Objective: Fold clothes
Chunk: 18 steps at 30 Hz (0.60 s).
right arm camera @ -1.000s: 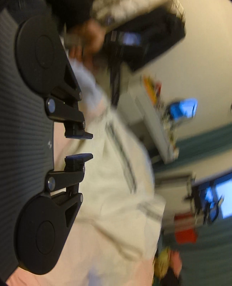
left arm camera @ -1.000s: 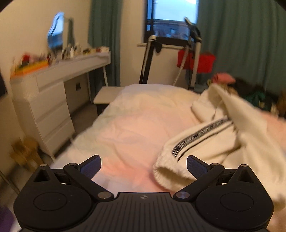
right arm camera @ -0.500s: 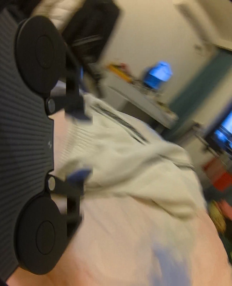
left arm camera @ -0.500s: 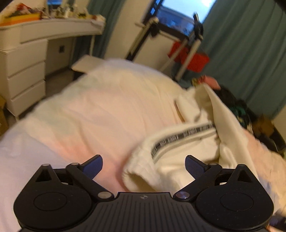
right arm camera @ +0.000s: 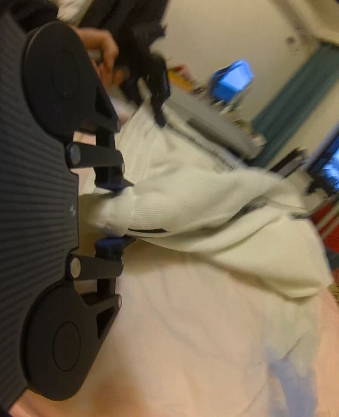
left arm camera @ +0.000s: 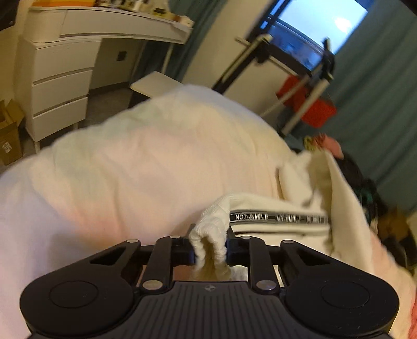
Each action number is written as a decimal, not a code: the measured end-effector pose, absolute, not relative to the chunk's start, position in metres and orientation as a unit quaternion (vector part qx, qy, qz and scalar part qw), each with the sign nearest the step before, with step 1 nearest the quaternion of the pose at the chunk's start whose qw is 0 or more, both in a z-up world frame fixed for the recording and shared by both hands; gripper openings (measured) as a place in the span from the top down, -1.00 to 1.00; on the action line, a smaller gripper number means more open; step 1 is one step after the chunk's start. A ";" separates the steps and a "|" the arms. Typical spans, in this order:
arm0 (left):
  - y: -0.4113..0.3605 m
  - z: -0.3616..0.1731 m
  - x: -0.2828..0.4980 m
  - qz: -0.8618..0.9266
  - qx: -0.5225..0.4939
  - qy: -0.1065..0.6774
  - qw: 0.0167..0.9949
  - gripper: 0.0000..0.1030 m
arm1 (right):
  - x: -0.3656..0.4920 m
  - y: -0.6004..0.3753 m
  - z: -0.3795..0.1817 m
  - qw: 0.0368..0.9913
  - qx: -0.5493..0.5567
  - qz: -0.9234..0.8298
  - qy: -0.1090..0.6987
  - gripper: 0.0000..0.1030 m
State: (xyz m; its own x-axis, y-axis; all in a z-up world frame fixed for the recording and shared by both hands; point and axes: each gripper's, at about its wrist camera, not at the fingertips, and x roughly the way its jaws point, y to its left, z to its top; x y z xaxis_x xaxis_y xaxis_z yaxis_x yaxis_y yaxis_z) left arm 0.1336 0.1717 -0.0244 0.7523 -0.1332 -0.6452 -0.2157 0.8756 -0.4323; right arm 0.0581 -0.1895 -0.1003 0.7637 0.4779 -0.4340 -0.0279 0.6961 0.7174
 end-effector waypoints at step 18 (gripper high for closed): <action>0.278 -0.006 0.368 0.126 -0.101 0.375 0.913 0.62 | 0.216 0.060 -0.107 0.804 0.382 0.284 0.356 0.42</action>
